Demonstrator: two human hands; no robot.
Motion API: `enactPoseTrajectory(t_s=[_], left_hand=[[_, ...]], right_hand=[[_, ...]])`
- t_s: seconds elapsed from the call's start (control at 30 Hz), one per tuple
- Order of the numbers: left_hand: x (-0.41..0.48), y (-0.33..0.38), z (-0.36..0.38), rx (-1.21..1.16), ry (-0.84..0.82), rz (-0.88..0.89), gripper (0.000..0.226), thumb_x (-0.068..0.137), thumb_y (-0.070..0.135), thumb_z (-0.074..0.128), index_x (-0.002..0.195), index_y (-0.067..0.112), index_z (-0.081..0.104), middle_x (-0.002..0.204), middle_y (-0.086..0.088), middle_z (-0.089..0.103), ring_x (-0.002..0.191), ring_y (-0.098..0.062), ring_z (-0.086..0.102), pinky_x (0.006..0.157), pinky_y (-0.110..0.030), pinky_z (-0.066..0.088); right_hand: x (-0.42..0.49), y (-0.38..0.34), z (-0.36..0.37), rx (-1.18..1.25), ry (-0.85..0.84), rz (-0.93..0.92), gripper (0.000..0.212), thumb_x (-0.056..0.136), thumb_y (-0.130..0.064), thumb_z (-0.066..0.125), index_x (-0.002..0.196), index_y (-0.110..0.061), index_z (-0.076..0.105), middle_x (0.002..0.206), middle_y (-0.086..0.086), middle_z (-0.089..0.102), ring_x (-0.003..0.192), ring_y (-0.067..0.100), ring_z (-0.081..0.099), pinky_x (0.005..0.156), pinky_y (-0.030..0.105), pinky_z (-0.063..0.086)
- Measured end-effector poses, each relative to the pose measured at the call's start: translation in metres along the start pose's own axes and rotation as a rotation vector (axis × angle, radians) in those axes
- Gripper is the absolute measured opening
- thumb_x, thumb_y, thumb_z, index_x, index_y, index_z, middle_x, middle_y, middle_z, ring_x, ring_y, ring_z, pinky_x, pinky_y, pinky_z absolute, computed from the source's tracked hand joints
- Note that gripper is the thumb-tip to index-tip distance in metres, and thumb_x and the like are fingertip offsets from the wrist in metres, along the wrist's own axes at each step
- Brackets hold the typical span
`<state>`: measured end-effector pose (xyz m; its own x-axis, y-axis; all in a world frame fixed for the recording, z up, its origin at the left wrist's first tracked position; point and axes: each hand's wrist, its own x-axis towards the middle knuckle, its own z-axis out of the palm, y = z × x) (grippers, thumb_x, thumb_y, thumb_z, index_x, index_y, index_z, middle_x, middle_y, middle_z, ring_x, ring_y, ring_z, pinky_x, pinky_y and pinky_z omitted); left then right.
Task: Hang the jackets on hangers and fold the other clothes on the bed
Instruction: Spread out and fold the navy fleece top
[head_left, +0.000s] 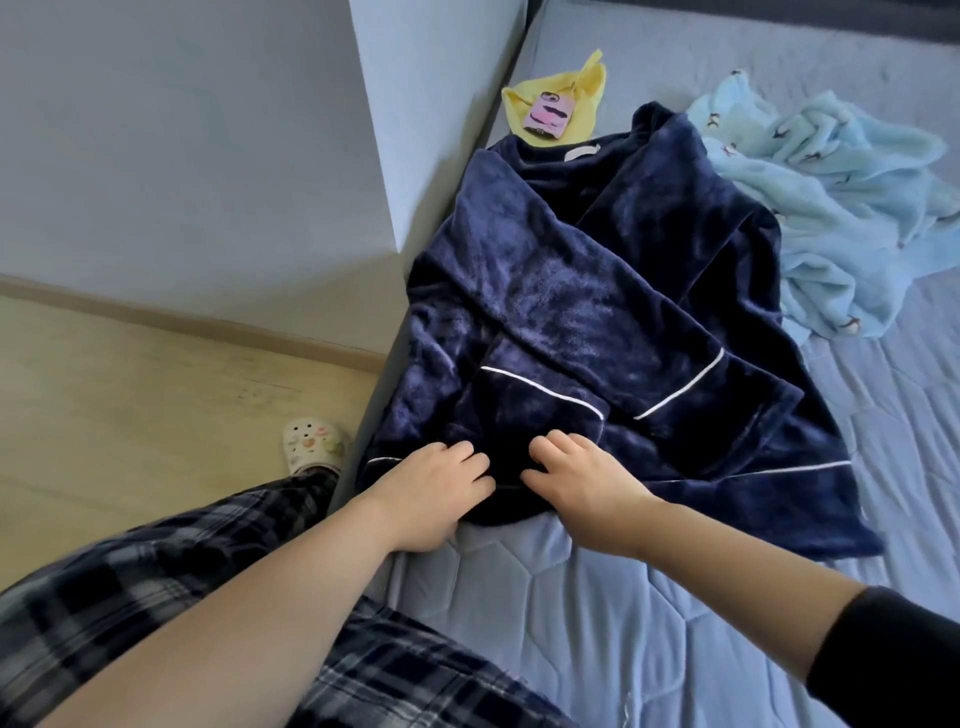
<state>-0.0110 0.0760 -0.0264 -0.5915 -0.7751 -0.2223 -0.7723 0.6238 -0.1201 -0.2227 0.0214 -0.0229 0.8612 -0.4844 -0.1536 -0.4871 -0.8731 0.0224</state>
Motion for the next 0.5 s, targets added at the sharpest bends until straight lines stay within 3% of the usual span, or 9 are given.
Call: enactPoseTrajectory(t_s=[0.07, 0.13, 0.23, 0.27, 0.33, 0.37, 0.4, 0.43, 0.5], left_hand=[[0.005, -0.002, -0.011, -0.152, -0.096, -0.088, 0.031, 0.076, 0.017, 0.055, 0.106, 0.016, 0.059, 0.101, -0.003, 0.057, 0.097, -0.024, 0.052, 0.074, -0.038, 0.047], [0.011, -0.005, -0.024, -0.411, -0.25, -0.204, 0.027, 0.075, 0.018, 0.053, 0.098, 0.016, 0.067, 0.095, -0.003, 0.065, 0.091, -0.024, 0.058, 0.075, -0.037, 0.05], [0.018, -0.015, -0.043, -0.767, -0.481, -0.286, 0.028, 0.078, 0.022, 0.049, 0.079, 0.012, 0.075, 0.077, -0.001, 0.073, 0.073, -0.017, 0.067, 0.064, -0.023, 0.051], [0.02, -0.017, -0.048, -0.85, -0.469, -0.319, 0.029, 0.079, 0.022, 0.048, 0.072, 0.011, 0.074, 0.069, 0.0, 0.072, 0.064, -0.015, 0.066, 0.059, -0.019, 0.049], [0.024, -0.023, -0.053, -0.844, -0.243, -0.407, 0.029, 0.08, 0.022, 0.048, 0.055, 0.012, 0.06, 0.053, 0.0, 0.06, 0.052, -0.018, 0.056, 0.053, -0.025, 0.044], [0.025, -0.025, -0.05, -0.747, -0.091, -0.444, 0.03, 0.082, 0.023, 0.049, 0.053, 0.014, 0.049, 0.052, 0.001, 0.051, 0.052, -0.02, 0.049, 0.053, -0.029, 0.039], [0.027, -0.025, -0.046, -0.616, 0.047, -0.466, 0.029, 0.085, 0.022, 0.048, 0.057, 0.016, 0.044, 0.058, 0.002, 0.046, 0.058, -0.019, 0.046, 0.055, -0.031, 0.035], [0.028, -0.023, -0.042, -0.491, 0.164, -0.467, 0.024, 0.087, 0.022, 0.047, 0.063, 0.018, 0.046, 0.069, 0.004, 0.046, 0.069, -0.019, 0.047, 0.058, -0.031, 0.035], [0.033, -0.02, -0.028, -0.38, 0.267, -0.455, 0.015, 0.092, 0.021, 0.046, 0.095, 0.017, 0.06, 0.103, 0.003, 0.054, 0.1, -0.019, 0.05, 0.074, -0.033, 0.041]], right_hand=[[-0.001, 0.003, -0.006, 0.169, 0.01, 0.037, 0.026, 0.069, -0.006, 0.053, 0.094, -0.013, 0.058, 0.096, 0.004, 0.051, 0.086, 0.024, 0.048, 0.069, 0.032, 0.041], [-0.004, 0.009, -0.016, 0.378, -0.06, 0.103, 0.032, 0.071, -0.01, 0.05, 0.101, -0.017, 0.057, 0.094, -0.001, 0.058, 0.087, 0.021, 0.053, 0.073, 0.03, 0.042], [-0.002, 0.024, -0.029, 0.532, -0.291, 0.102, 0.027, 0.075, -0.018, 0.048, 0.094, -0.028, 0.065, 0.09, -0.012, 0.069, 0.083, 0.006, 0.06, 0.077, 0.023, 0.047], [0.003, 0.028, -0.031, 0.585, -0.282, 0.11, 0.027, 0.077, -0.017, 0.048, 0.091, -0.027, 0.068, 0.09, -0.013, 0.07, 0.081, 0.0, 0.059, 0.077, 0.019, 0.046], [0.014, 0.035, -0.029, 0.665, -0.041, 0.203, 0.03, 0.08, -0.011, 0.049, 0.098, -0.022, 0.07, 0.096, -0.011, 0.069, 0.089, -0.001, 0.055, 0.079, 0.017, 0.041], [0.018, 0.039, -0.022, 0.585, 0.075, 0.25, 0.035, 0.083, -0.012, 0.049, 0.112, -0.019, 0.066, 0.11, -0.006, 0.064, 0.105, 0.005, 0.053, 0.089, 0.02, 0.038], [0.022, 0.041, -0.017, 0.421, 0.091, 0.278, 0.042, 0.088, -0.016, 0.047, 0.129, -0.018, 0.056, 0.13, -0.001, 0.054, 0.123, 0.014, 0.043, 0.102, 0.026, 0.032], [0.025, 0.042, -0.009, 0.268, 0.004, 0.28, 0.05, 0.092, -0.023, 0.044, 0.142, -0.019, 0.041, 0.147, 0.004, 0.038, 0.137, 0.021, 0.029, 0.112, 0.034, 0.023], [0.027, 0.041, 0.006, 0.188, -0.152, 0.266, 0.057, 0.096, -0.032, 0.039, 0.151, -0.022, 0.023, 0.158, 0.005, 0.015, 0.145, 0.025, 0.012, 0.117, 0.043, 0.008]])
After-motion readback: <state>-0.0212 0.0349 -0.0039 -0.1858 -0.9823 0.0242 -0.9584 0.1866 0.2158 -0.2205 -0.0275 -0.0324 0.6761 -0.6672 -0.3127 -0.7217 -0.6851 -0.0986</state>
